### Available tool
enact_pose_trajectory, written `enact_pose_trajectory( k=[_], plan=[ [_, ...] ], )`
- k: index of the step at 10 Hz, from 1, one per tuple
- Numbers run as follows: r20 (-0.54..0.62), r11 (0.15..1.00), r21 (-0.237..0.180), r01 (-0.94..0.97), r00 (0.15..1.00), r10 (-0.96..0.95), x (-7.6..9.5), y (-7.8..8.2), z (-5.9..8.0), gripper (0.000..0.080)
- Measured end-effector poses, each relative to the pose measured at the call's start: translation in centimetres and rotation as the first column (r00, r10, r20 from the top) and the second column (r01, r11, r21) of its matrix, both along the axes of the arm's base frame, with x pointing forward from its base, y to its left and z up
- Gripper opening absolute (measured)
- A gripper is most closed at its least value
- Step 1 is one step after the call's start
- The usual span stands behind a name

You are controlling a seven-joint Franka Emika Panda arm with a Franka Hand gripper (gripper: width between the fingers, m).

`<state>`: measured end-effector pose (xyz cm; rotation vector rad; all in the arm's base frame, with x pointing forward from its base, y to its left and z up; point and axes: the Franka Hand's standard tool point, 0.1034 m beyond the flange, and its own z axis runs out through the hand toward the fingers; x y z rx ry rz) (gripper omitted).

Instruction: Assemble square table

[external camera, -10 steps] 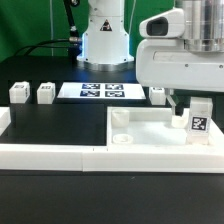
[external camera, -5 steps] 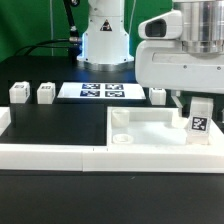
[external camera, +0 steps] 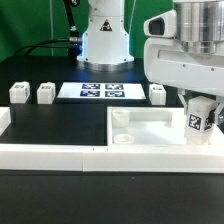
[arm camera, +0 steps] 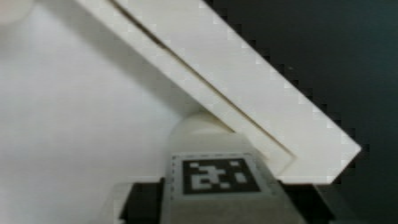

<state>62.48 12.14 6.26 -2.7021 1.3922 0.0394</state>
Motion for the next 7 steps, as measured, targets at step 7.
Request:
enact_pose_trajectory(
  k=[7],
  plan=[
    [-0.063,0.637,-0.025,0.77,0.635,-0.77,0.85,0.61,0.09,0.029]
  ],
)
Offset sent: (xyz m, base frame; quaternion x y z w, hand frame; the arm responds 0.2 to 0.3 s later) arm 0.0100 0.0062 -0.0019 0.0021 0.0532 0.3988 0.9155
